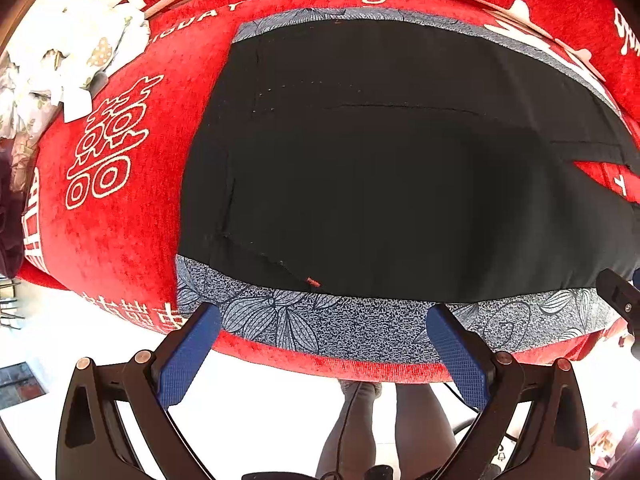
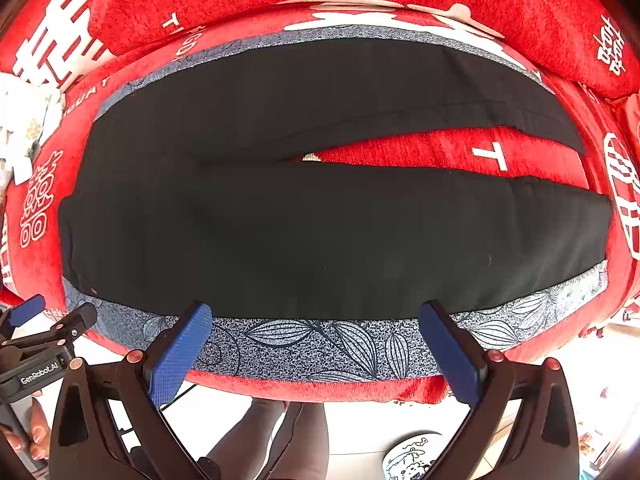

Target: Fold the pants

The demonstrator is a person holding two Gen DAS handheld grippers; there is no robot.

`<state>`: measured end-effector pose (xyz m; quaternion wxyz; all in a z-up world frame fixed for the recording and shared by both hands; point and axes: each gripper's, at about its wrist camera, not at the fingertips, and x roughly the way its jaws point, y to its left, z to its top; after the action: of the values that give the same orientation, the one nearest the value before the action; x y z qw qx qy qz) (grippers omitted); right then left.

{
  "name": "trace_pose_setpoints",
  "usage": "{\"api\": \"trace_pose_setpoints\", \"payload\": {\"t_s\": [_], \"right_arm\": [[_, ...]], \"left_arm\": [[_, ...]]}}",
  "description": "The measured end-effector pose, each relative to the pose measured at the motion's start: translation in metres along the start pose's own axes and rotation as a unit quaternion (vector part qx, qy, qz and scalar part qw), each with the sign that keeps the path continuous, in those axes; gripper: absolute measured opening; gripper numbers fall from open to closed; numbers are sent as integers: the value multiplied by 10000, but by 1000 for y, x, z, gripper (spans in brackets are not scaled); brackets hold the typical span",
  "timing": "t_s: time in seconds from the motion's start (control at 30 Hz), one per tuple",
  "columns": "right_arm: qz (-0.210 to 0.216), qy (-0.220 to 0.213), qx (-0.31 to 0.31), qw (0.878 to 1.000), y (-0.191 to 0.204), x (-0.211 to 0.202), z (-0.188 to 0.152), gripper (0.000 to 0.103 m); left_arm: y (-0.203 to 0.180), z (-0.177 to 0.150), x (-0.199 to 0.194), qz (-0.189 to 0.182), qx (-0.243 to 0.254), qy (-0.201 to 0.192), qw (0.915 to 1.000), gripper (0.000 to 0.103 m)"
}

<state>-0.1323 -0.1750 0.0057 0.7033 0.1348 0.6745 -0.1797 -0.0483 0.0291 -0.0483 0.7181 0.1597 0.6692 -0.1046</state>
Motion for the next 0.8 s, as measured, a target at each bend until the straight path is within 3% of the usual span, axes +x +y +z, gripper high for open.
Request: {"api": "trace_pose_setpoints", "payload": {"t_s": [0.3, 0.37, 0.47, 0.5, 0.57, 0.6, 0.63, 0.8], "right_arm": [[17, -50, 4, 10000, 3, -1, -1, 103], [183, -91, 31, 9998, 3, -3, -1, 103], [1041, -99, 218, 9943, -2, -5, -3, 103], [1507, -50, 356, 9879, -5, -3, -6, 101], [2451, 119, 673, 9671, -13, 6, -16, 88], [2829, 227, 819, 9554, -17, 13, -23, 75], [3152, 391, 966, 9433, -21, 24, -31, 71], [4015, 806, 1537, 8993, -41, 71, -71, 71]], "left_arm": [[6, -1, -3, -243, -1, -94, 9997, 103], [14, -1, -8, -619, -95, -221, 9978, 103], [35, -3, -10, -1347, -281, -380, 9898, 103], [44, -5, -9, -1579, -346, -422, 9860, 103], [63, -12, 0, -2052, -534, -370, 9766, 103], [76, -18, 8, -2290, -697, -288, 9705, 103], [86, -24, 17, -2461, -864, -214, 9651, 103], [126, -57, 62, -2757, -1536, 82, 9489, 103]]}}
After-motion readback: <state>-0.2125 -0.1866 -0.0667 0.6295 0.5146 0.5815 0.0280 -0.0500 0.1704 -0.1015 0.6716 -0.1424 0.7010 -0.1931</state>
